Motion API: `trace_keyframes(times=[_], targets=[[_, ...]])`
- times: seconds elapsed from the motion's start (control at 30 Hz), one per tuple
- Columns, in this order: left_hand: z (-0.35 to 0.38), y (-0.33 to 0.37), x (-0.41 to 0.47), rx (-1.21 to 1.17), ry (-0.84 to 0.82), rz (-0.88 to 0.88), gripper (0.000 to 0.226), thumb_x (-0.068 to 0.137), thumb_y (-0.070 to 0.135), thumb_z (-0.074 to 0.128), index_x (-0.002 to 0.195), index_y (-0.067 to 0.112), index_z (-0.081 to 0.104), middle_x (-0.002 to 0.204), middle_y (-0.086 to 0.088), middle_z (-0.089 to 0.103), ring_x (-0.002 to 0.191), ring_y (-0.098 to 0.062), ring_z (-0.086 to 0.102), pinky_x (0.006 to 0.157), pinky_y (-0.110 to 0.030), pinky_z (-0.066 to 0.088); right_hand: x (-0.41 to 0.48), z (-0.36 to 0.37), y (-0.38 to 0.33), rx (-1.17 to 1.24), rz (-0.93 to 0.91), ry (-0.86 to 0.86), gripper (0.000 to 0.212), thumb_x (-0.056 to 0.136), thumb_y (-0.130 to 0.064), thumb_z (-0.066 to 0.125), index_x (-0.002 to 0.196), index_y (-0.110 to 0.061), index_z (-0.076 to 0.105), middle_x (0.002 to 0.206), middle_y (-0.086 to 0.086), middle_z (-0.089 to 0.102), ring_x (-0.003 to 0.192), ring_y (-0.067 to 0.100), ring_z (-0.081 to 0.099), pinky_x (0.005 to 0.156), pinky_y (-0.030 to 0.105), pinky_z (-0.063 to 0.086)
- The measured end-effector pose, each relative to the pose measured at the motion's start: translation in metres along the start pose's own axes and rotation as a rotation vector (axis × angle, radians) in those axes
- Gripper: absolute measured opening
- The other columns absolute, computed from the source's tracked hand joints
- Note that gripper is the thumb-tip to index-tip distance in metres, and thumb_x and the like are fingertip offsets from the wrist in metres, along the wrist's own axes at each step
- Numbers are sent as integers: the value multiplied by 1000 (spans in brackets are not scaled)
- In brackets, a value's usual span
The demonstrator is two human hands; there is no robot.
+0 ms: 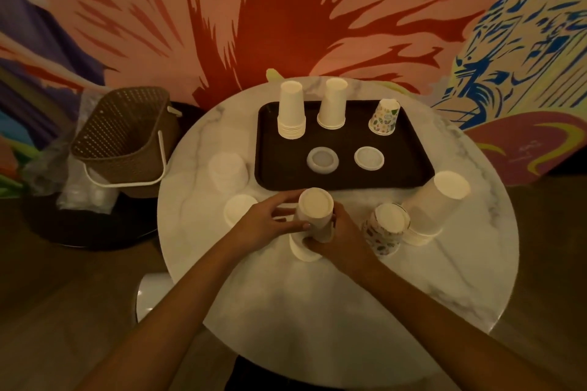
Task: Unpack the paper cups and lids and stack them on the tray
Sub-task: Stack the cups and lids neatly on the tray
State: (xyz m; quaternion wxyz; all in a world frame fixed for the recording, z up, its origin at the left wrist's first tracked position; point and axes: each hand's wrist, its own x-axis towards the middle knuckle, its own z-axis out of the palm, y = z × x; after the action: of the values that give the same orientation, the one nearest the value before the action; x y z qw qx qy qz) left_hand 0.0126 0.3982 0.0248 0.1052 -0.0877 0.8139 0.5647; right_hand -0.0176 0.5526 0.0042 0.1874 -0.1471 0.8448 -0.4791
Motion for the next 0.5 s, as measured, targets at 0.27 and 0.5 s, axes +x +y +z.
trace_keyframes(times=[0.27, 0.5], targets=[[-8, 5, -4, -4, 53, 41, 54, 78, 22, 70, 124, 36, 44, 132, 8, 50, 112, -7, 49, 86, -16, 40, 5, -4, -12, -75, -43, 0, 73, 73, -18, 76, 134, -11, 37, 138, 8, 46, 127, 24, 44, 106, 33, 35], [-29, 42, -14, 26, 74, 183, 47, 76, 25, 69, 105, 50, 42, 100, 33, 48, 86, 11, 54, 67, -2, 42, -1, -33, -48, -60, -106, -5, 75, 68, -24, 79, 130, -24, 37, 114, -16, 47, 100, -1, 45, 86, 12, 38]])
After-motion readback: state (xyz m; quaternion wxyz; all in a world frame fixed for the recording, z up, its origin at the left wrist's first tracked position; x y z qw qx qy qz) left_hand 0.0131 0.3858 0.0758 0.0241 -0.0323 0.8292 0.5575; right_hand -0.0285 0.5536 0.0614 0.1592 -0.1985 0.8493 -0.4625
